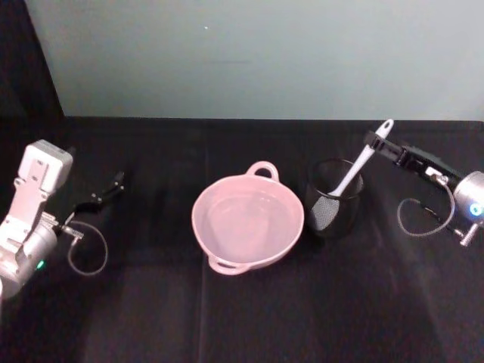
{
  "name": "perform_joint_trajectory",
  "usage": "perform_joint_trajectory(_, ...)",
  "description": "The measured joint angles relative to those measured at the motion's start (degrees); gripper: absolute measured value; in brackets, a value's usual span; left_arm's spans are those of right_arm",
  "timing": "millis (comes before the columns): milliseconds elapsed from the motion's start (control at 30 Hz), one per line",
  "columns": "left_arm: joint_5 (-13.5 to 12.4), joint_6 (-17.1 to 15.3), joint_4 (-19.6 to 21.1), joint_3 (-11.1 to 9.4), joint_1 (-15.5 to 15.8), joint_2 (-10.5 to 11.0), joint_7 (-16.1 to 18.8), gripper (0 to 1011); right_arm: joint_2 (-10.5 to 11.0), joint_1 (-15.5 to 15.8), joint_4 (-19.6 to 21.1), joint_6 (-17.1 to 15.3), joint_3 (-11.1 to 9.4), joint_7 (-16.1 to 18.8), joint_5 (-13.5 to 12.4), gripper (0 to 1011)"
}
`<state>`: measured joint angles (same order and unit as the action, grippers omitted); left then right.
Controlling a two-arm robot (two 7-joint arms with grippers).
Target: Use the one hand to pick up the spoon and stir the clear water in the bowl.
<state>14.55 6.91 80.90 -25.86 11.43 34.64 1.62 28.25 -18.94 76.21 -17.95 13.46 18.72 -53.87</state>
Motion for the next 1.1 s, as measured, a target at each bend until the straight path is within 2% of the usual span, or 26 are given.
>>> perform_joint_trajectory(300,0.0,0.0,0.0,0.0,0.0,0.0,0.0,1011,-0.15,-1.09,-0.42,2.19,1.96,0.64,0.06,1003)
perform_joint_trajectory(600,0.0,0.0,0.0,0.0,0.0,0.0,0.0,1011,-0.12,-1.05,-0.39,2.01,1.85,0.59,0.13,1002)
perform_joint_trajectory(800,0.0,0.0,0.0,0.0,0.0,0.0,0.0,1011,-0.1,-1.03,-0.39,1.88,1.79,0.54,0.14,895)
perform_joint_trajectory(1067,0.0,0.0,0.0,0.0,0.0,0.0,0.0,1011,-0.1,-0.99,-0.39,1.75,1.73,0.45,0.17,639)
perform_joint_trajectory(1100,0.0,0.0,0.0,0.0,0.0,0.0,0.0,1011,-0.1,-0.99,-0.39,1.75,1.73,0.44,0.17,579)
